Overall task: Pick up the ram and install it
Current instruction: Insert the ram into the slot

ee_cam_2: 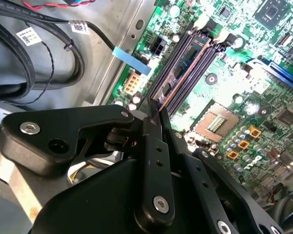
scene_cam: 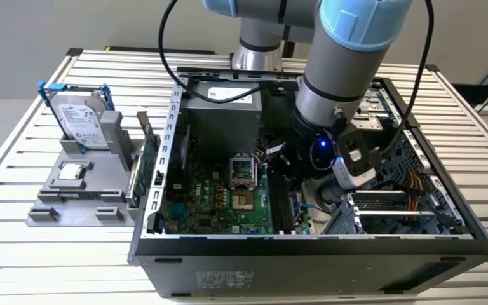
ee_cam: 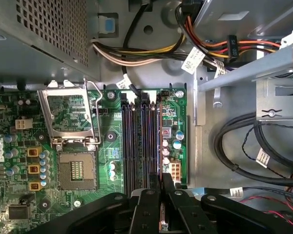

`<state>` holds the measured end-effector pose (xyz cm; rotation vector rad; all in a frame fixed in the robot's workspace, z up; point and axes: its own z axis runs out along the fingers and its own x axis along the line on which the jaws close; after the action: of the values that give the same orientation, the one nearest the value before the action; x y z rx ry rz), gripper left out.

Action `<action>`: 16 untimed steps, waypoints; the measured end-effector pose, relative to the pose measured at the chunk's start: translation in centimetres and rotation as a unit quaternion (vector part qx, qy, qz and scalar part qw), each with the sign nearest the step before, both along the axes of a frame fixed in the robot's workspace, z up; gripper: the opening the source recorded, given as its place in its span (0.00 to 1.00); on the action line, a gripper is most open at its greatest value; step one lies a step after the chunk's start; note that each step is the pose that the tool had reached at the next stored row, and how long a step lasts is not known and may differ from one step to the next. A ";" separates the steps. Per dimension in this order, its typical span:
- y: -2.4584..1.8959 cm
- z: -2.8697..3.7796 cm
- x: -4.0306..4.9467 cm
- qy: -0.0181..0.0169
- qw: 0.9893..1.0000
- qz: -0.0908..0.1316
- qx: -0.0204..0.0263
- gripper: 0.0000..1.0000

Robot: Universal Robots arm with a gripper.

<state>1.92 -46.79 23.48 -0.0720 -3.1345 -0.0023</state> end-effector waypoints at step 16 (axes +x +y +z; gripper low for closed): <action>0.00 -0.89 -0.10 0.003 1.000 0.014 -0.005 0.00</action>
<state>1.82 -46.79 22.59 -0.0275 -3.1298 0.0123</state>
